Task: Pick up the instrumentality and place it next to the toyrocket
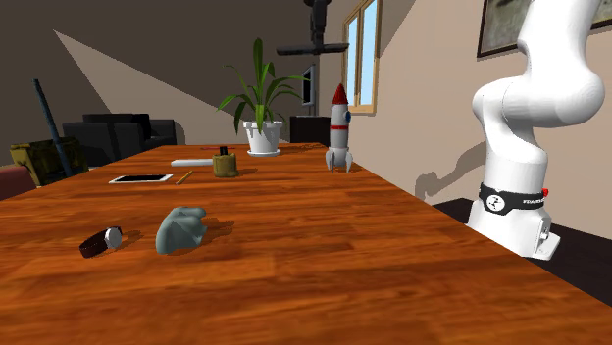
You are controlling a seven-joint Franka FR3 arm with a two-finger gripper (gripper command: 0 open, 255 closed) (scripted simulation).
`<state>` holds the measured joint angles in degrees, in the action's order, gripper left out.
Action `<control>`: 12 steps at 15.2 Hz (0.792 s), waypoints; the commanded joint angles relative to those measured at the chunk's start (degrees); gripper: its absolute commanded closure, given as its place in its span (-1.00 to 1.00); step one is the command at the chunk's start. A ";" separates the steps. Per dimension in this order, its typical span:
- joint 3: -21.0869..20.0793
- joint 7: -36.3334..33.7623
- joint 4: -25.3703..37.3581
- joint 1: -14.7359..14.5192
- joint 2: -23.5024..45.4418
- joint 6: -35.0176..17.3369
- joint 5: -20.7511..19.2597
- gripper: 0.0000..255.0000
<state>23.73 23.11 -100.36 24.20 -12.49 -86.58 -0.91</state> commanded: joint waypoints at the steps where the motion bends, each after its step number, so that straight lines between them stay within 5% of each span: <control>1: 0.08 0.19 -1.94 0.12 -0.53 -1.46 -0.23 1.00; 12: 0.17 0.17 -11.84 0.41 -1.96 -10.01 -0.84 1.00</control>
<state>23.81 23.17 -111.39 24.56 -14.46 -95.74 -1.72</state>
